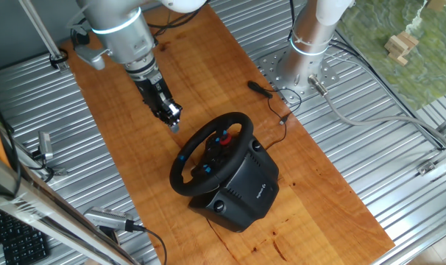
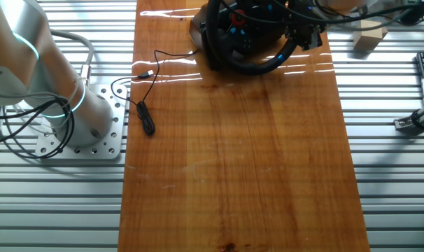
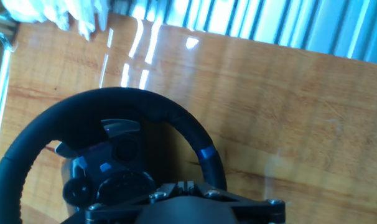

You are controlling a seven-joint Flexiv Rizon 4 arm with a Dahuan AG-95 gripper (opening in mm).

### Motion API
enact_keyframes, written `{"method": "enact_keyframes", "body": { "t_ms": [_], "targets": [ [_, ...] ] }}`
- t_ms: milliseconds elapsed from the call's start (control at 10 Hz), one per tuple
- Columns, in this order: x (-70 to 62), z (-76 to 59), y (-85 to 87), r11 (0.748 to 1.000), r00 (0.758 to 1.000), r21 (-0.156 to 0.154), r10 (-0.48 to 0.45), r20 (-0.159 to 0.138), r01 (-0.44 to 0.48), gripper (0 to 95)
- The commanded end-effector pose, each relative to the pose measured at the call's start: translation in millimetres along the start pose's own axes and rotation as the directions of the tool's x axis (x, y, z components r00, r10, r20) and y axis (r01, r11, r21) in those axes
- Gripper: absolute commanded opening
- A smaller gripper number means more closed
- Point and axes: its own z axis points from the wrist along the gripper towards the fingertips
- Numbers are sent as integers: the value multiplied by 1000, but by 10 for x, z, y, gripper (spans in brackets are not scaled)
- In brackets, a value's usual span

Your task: Rotate the steering wheel 90 degrees counterclockwise

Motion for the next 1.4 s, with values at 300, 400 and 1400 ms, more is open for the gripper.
{"method": "enact_keyframes", "body": {
  "t_ms": [300,400,1400],
  "targets": [
    [118,24,273,1000,1000,4,10,3,-10,0],
    [121,14,404,1000,1000,-2,12,-8,-12,0],
    [193,229,1179,991,998,-120,57,-13,-58,0]
  ]
}}
